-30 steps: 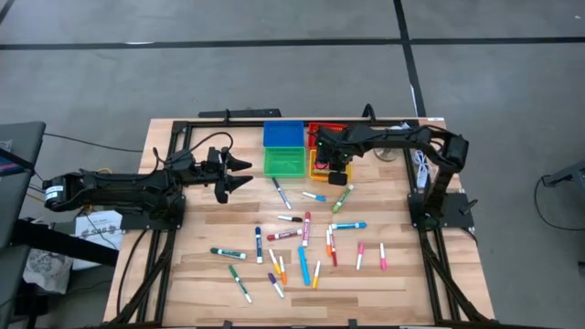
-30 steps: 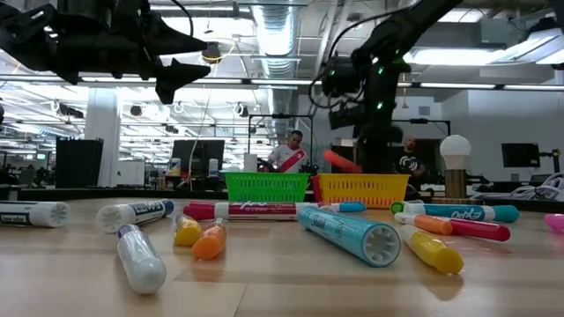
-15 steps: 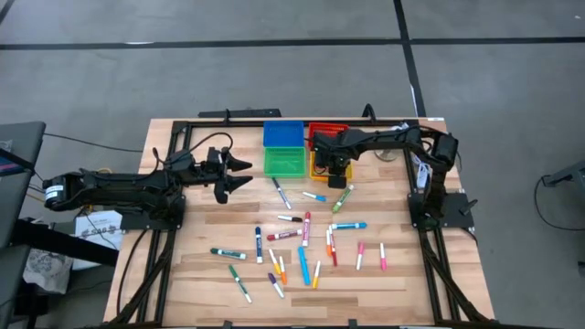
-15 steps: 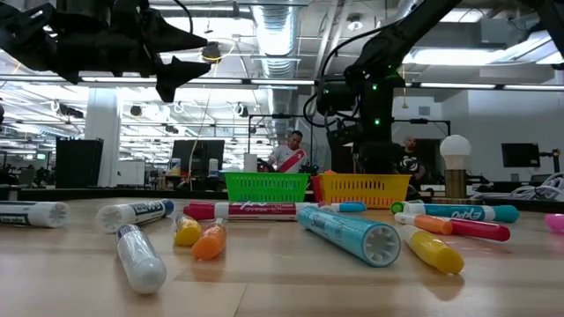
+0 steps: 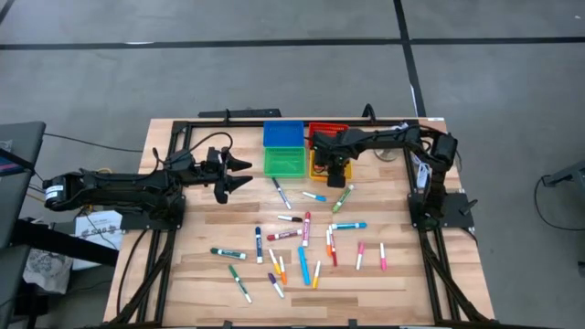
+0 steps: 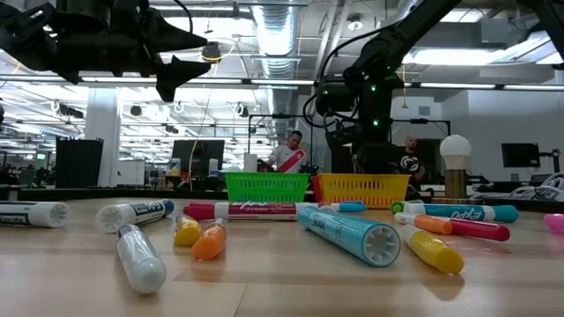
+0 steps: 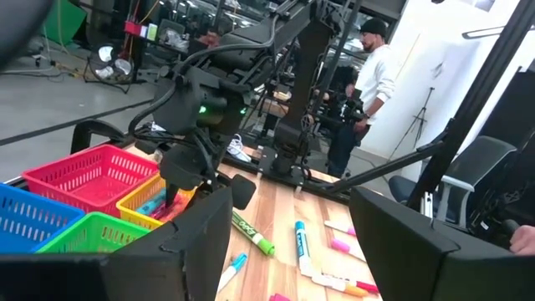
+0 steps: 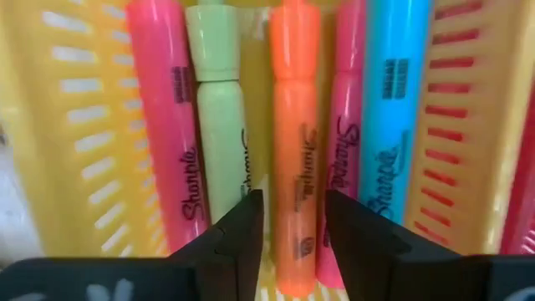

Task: Pick & Place Markers
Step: Put the orange highlighter pen into the yellow bin, then put the large blue highlighter pen into the yellow bin

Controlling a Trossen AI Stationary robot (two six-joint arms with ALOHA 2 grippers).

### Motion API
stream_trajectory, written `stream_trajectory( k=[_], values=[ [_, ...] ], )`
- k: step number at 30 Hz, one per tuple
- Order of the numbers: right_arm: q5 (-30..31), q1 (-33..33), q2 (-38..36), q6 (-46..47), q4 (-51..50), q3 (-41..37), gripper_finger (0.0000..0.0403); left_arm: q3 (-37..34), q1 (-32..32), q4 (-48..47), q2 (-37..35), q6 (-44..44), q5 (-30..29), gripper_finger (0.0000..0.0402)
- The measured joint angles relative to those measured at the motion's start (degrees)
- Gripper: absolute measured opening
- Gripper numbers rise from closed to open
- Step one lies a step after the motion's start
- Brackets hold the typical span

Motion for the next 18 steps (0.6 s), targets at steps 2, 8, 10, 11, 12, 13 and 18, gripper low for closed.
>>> stream_trajectory(
  k=[2,8,10,11,12,13,18],
  values=[
    [0.3,0.0,0.0,-0.2,-0.1,1.1,0.0139,0.0,0.0,0.0,0.0,0.2,0.0,0.0242],
    [0.7,0.1,0.0,-0.3,-4.9,6.4,0.0155,0.0,0.0,0.0,0.0,0.4,0.0,0.0242],
    [0.7,0.1,0.0,-0.3,-7.5,8.7,0.0154,0.0,0.0,0.0,0.0,0.4,0.0,0.0242],
    [0.7,0.1,0.0,-0.3,-8.8,10.0,0.0153,0.0,0.0,0.0,0.0,0.4,0.0,0.0242],
    [0.7,0.2,-0.1,-0.3,-10.0,11.1,0.0151,0.0,0.0,0.0,0.0,0.4,0.0,0.0242],
    [0.7,0.2,-0.1,-0.2,-11.3,12.2,0.0149,0.0,0.0,0.0,0.0,0.4,0.0,0.0242],
    [-0.1,0.9,-0.1,1.8,-17.8,17.6,0.0138,0.0,0.0,0.0,0.0,0.4,0.0,0.0242]
  ],
)
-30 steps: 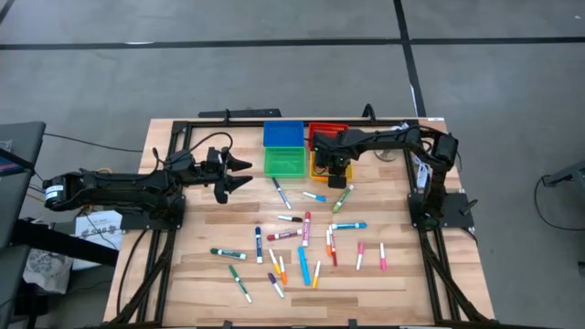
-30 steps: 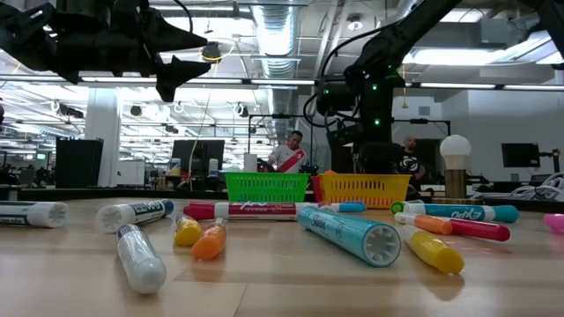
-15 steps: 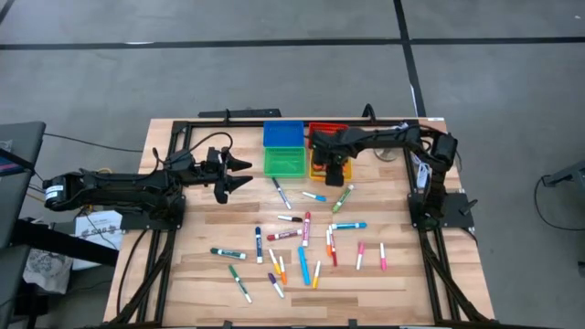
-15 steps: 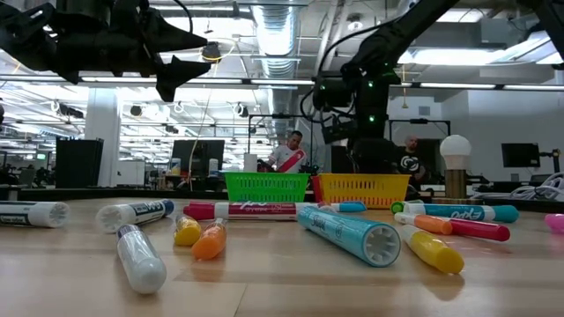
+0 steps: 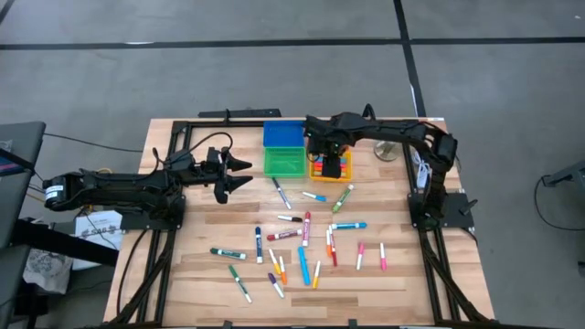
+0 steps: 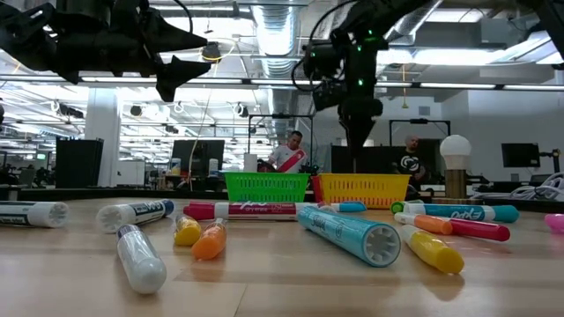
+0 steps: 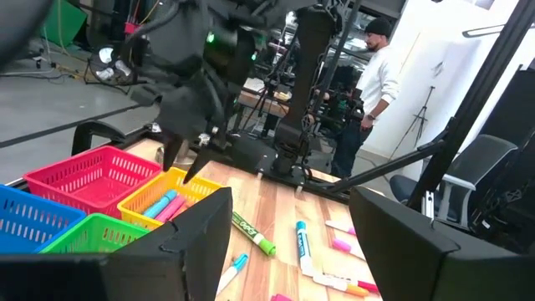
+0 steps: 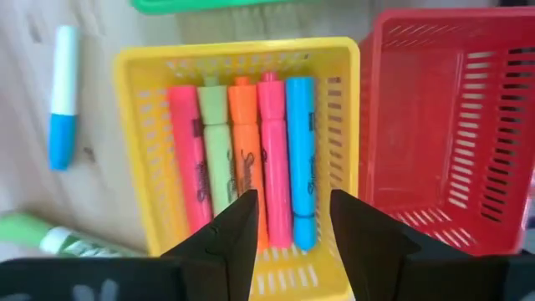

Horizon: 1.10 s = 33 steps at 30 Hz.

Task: Pick & Place Markers
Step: Put the large blue highlighter pen into the yellow bin

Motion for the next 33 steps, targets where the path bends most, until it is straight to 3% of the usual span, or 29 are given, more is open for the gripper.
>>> stream_trajectory(
  k=[14,25,33],
  values=[
    [-3.8,7.8,-2.5,6.8,-10.3,5.0,0.0115,0.0,0.0,0.0,0.0,-0.2,0.0,0.0242],
    [-4.0,18.0,-9.7,17.0,-7.9,5.1,0.0113,0.0,0.0,0.0,0.0,-0.2,0.0,0.0242],
    [-4.0,26.5,-10.8,22.8,-6.7,5.1,0.0113,0.0,0.0,0.0,0.0,-0.2,0.0,0.0242]
  ],
)
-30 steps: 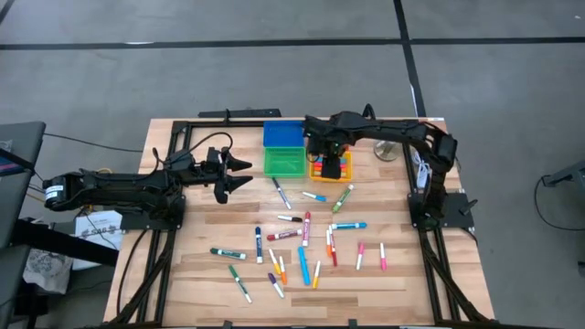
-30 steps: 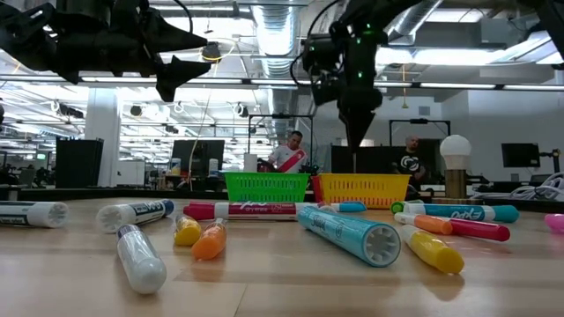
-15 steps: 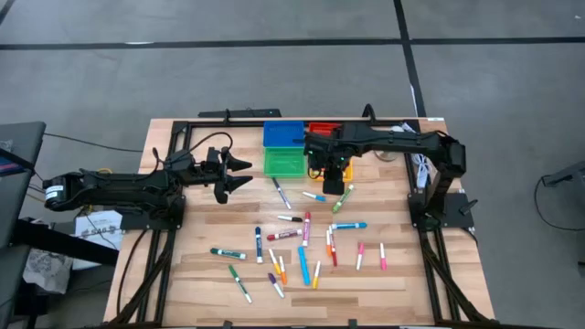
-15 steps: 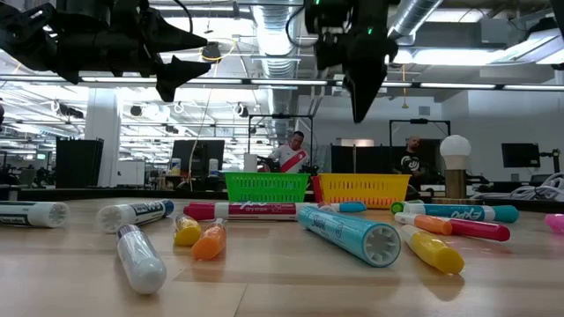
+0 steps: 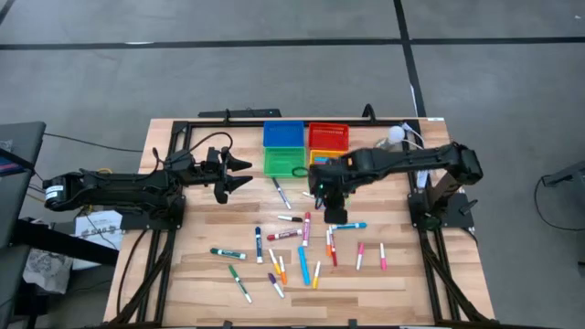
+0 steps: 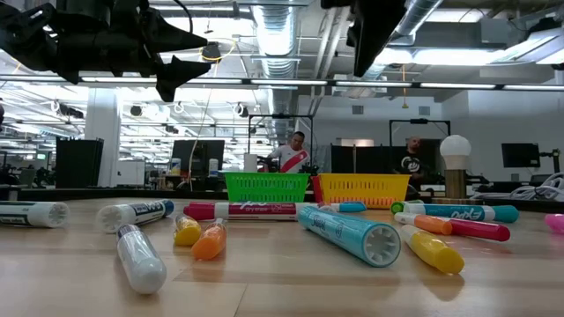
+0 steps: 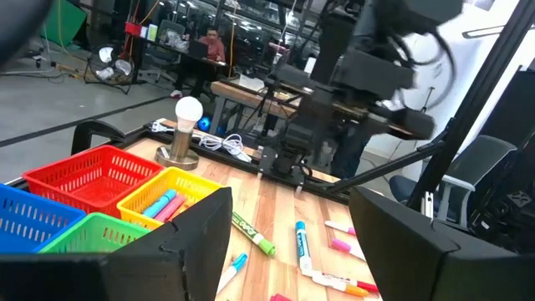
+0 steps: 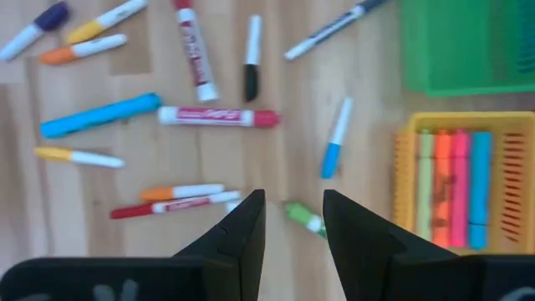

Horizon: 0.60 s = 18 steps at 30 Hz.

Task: Pick & Place Markers
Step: Put the large blue highlighter pen into the yellow bin

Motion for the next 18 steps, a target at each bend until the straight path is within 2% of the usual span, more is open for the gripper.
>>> stream_trajectory(
  k=[8,18],
  values=[
    [0.0,5.2,0.9,4.0,4.1,0.0,0.0113,0.0,0.0,0.0,0.0,-0.4,0.0,0.0242],
    [0.0,9.2,0.9,15.2,16.0,0.0,0.0113,0.0,-0.2,0.0,0.0,-0.4,0.0,0.0242]
  ],
)
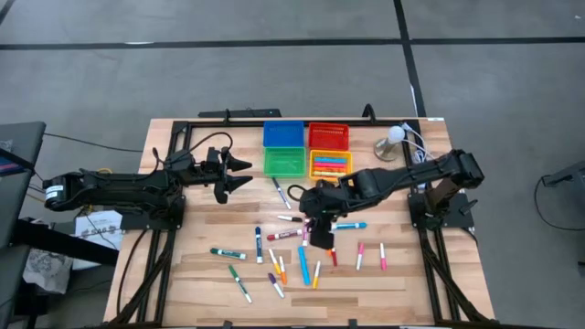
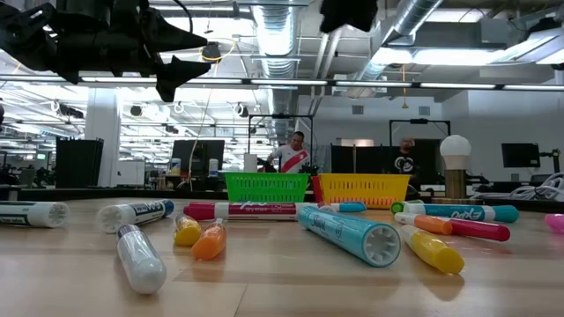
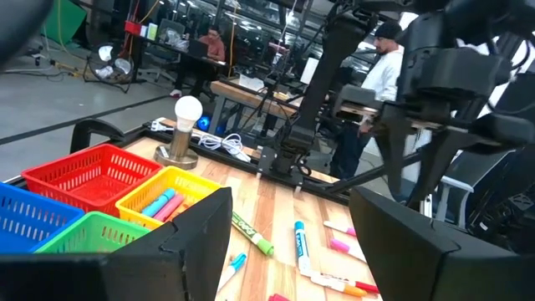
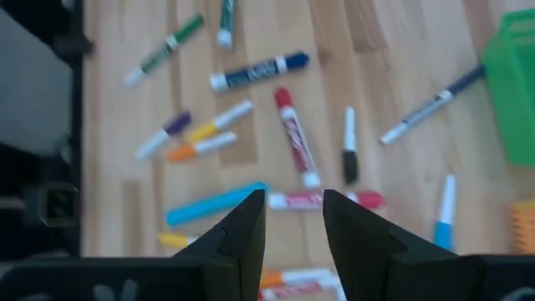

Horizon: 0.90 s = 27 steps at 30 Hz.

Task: Pick & Place Markers
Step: Put the large blue highlighter pen into the yellow bin

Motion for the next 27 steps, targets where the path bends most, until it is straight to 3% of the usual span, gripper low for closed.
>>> stream_trajectory(
  k=[17,24,27],
  values=[
    [-3.9,4.2,0.2,20.9,5.3,0.0,0.0113,0.0,-7.3,0.0,0.0,-0.2,0.0,0.0242],
    [-4.0,6.4,4.6,24.2,7.1,-0.1,0.0113,-0.1,-12.5,0.2,-0.5,-1.9,-0.3,0.0242],
    [-4.3,7.1,7.8,24.3,9.4,0.0,0.0113,-0.1,-14.9,0.0,-1.6,-1.5,-3.2,0.0242]
  ],
)
